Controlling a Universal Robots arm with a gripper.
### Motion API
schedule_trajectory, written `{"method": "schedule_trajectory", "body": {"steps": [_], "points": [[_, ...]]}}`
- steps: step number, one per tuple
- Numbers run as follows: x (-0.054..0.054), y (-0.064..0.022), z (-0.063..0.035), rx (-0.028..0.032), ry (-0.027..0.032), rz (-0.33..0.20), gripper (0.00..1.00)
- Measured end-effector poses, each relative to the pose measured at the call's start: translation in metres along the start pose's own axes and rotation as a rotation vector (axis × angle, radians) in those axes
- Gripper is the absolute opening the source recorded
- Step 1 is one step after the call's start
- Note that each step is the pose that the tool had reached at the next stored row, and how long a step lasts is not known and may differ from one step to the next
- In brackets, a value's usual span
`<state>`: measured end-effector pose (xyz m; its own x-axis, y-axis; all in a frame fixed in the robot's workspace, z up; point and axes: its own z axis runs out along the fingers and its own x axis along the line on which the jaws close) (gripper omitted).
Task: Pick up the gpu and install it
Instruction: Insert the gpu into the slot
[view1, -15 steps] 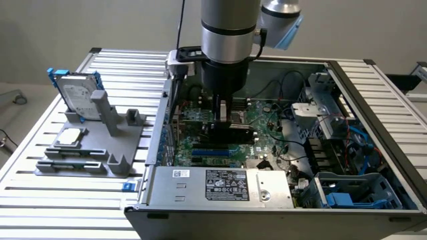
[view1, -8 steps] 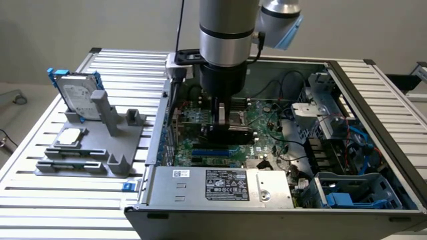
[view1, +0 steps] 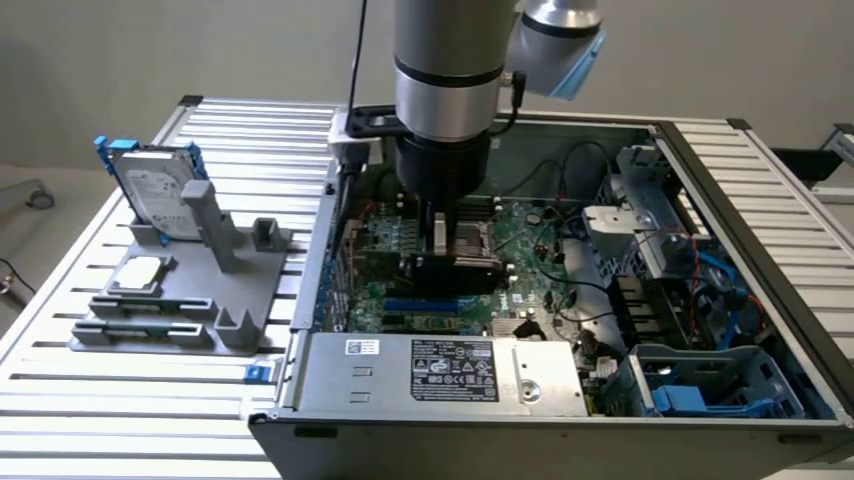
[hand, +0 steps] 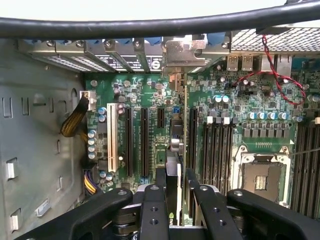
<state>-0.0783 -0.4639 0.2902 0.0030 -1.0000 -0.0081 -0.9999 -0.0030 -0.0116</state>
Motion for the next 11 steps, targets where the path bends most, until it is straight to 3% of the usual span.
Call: {"method": "schedule_trajectory", "body": {"steps": [11], "points": [[0.0008, 0.0034, 0.0049, 0.0, 0.0002, 0.015, 0.26]]}}
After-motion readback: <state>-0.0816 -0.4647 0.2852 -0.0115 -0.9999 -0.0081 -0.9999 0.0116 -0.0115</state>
